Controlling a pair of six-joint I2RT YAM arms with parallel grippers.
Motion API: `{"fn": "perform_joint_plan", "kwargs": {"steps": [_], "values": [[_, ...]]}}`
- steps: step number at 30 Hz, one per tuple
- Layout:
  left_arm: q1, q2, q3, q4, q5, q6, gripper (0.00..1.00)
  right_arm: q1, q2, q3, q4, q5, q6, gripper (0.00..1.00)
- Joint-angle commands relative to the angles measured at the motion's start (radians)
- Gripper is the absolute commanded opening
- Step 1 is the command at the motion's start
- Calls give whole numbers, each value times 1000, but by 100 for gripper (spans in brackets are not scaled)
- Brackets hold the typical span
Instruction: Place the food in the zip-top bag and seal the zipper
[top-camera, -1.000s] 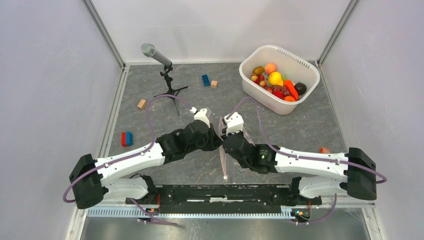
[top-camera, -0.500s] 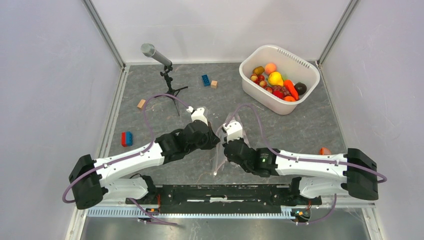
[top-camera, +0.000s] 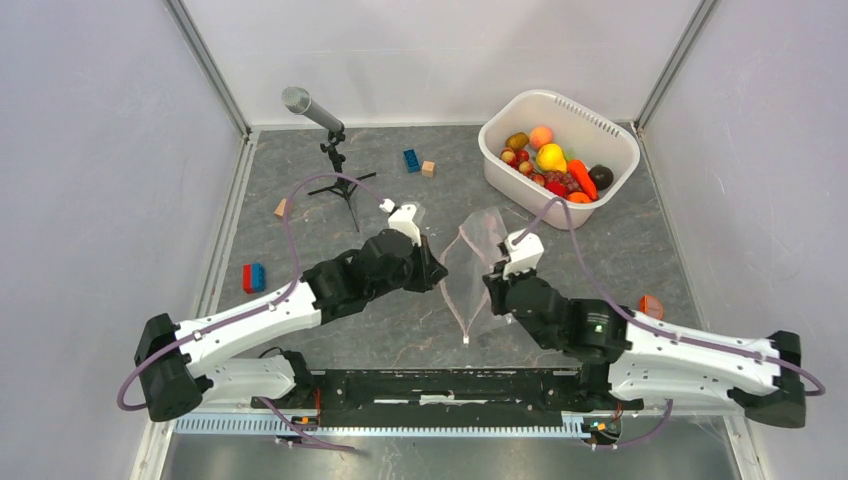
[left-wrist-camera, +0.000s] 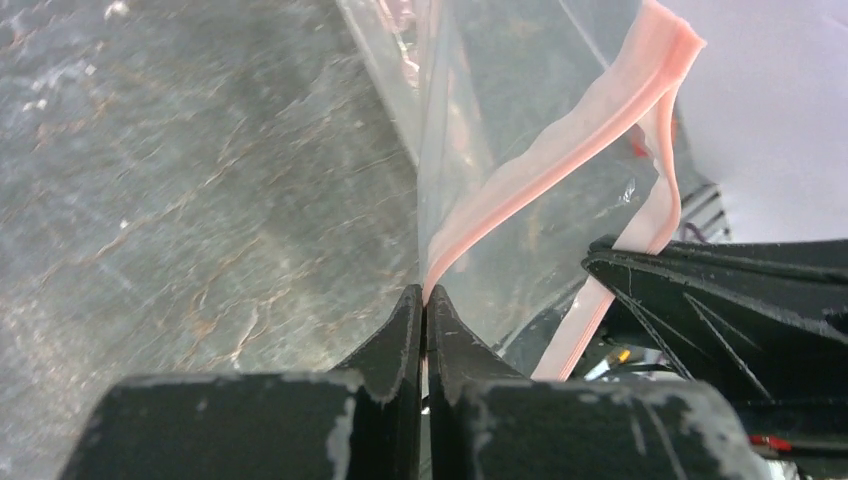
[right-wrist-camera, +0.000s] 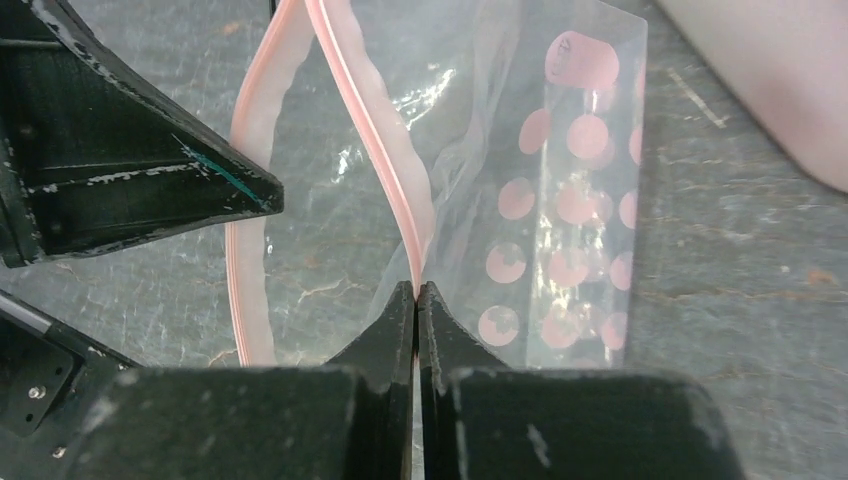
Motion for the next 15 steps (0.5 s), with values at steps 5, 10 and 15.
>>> {"fn": "perform_joint_plan", "kwargs": {"steps": [5, 10, 15], "values": [[-3, 98, 189, 70, 182, 139, 17, 6, -174, 143, -359, 93, 44, 0], [-2, 178, 299, 84, 352, 182, 48, 6, -264, 149, -461, 165, 113, 0], [5, 208, 398, 56, 434, 224, 78, 6, -291, 212, -532, 237, 120, 0]]}}
